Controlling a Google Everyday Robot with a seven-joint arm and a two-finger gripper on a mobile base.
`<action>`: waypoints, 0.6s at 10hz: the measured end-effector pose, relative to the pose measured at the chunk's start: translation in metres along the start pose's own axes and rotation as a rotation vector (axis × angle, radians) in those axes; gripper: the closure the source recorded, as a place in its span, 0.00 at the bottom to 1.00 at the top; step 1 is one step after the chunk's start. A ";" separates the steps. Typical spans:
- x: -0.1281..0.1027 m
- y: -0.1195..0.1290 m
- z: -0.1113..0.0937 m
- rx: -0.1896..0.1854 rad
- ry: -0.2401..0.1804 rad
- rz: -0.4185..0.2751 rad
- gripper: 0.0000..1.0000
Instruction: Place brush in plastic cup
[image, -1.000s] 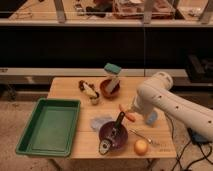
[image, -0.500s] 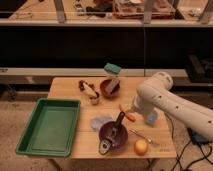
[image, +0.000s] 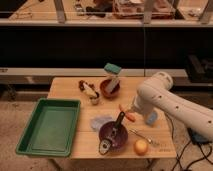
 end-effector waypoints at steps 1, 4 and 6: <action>0.000 0.000 0.000 0.000 0.000 0.000 0.39; 0.000 0.000 0.000 0.000 0.000 0.000 0.39; -0.006 -0.004 -0.004 0.027 -0.038 -0.035 0.39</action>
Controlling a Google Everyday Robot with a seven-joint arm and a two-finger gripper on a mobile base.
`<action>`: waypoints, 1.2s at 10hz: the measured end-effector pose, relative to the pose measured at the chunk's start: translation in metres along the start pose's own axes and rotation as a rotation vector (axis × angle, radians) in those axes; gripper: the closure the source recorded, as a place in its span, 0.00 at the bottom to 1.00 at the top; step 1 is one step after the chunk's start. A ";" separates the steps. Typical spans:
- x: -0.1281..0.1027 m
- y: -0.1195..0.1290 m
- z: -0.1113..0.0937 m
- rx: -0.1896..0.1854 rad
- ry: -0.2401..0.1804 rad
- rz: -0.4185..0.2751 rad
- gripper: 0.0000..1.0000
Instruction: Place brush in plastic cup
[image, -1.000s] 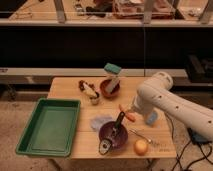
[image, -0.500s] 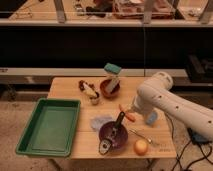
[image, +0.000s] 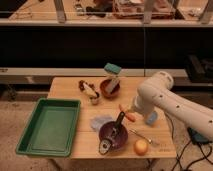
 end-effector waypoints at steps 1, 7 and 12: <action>-0.005 -0.007 -0.001 0.004 -0.011 -0.021 0.39; -0.071 -0.046 0.024 -0.079 -0.075 -0.157 0.39; -0.094 -0.083 0.073 -0.084 -0.147 -0.142 0.39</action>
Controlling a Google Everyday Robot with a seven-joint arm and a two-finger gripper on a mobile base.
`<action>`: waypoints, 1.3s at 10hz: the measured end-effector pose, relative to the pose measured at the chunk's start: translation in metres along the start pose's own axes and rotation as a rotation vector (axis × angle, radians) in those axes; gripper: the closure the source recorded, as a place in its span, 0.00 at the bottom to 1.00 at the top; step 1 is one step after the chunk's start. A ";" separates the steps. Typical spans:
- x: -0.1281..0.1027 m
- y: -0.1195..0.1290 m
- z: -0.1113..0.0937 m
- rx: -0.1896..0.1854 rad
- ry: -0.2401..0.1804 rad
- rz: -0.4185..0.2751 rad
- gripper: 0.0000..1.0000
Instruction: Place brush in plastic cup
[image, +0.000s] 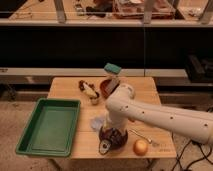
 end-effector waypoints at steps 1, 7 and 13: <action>0.001 -0.006 0.007 0.008 -0.016 0.013 0.39; 0.010 -0.001 0.056 -0.017 -0.078 0.098 0.46; 0.022 0.011 0.043 -0.013 0.010 0.145 1.00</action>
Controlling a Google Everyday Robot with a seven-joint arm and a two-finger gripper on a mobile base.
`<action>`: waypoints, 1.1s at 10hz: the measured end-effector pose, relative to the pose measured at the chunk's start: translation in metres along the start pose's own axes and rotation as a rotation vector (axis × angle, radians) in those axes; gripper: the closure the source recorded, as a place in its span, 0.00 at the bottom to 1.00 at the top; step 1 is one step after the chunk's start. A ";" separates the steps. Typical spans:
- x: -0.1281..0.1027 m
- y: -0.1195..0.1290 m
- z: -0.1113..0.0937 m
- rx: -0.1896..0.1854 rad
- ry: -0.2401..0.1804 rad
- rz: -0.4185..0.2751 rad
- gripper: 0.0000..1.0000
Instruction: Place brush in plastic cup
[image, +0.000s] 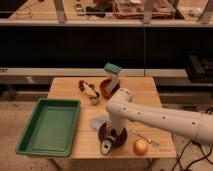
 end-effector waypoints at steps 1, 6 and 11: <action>0.001 0.002 -0.010 0.008 0.020 -0.003 1.00; 0.023 0.020 -0.096 0.110 -0.025 -0.054 1.00; 0.116 0.059 -0.127 0.165 -0.108 -0.024 1.00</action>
